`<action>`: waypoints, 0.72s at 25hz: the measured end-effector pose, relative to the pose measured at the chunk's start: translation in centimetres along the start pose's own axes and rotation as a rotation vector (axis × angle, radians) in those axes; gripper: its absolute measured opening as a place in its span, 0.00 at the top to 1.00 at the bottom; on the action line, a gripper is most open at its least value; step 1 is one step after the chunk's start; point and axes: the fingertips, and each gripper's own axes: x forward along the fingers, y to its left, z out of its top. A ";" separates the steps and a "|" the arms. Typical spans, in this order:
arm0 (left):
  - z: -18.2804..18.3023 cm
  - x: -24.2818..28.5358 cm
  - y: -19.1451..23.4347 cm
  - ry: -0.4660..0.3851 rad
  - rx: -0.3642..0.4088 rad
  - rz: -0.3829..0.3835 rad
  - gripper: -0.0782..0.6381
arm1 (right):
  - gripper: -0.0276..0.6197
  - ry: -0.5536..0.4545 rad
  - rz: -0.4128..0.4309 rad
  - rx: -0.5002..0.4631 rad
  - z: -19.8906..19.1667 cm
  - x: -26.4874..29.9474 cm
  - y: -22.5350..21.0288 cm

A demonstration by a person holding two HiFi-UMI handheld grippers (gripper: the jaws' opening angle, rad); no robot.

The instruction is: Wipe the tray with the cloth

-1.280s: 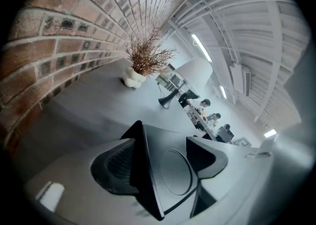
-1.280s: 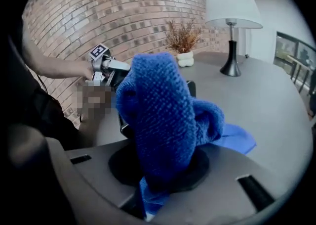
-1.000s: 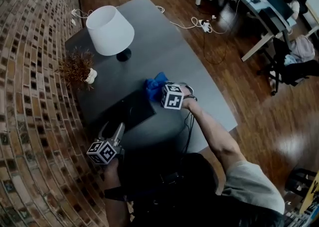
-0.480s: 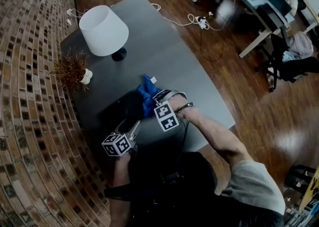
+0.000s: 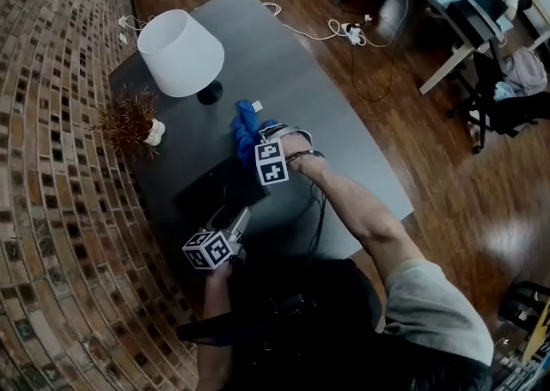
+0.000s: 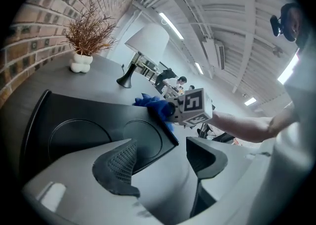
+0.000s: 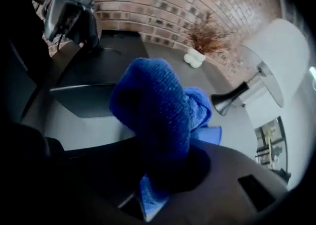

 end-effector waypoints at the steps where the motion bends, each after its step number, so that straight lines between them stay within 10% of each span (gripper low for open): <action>1: -0.1 0.0 -0.1 -0.001 0.000 0.004 0.46 | 0.83 0.005 0.029 -0.066 0.5 0.7 1.3; 8: 0.1 -0.1 0.2 -0.029 0.011 0.019 0.48 | 0.83 -0.049 0.197 -0.315 -0.8 -3.9 13.6; 12: 0.3 -0.8 -0.1 -0.070 -0.057 0.008 0.47 | 0.83 -0.176 0.432 -0.250 -1.0 -9.0 20.8; 18: -3.6 -6.0 -0.1 -0.117 -0.252 -0.001 0.44 | 0.83 -0.121 0.037 0.112 -1.0 -9.6 1.6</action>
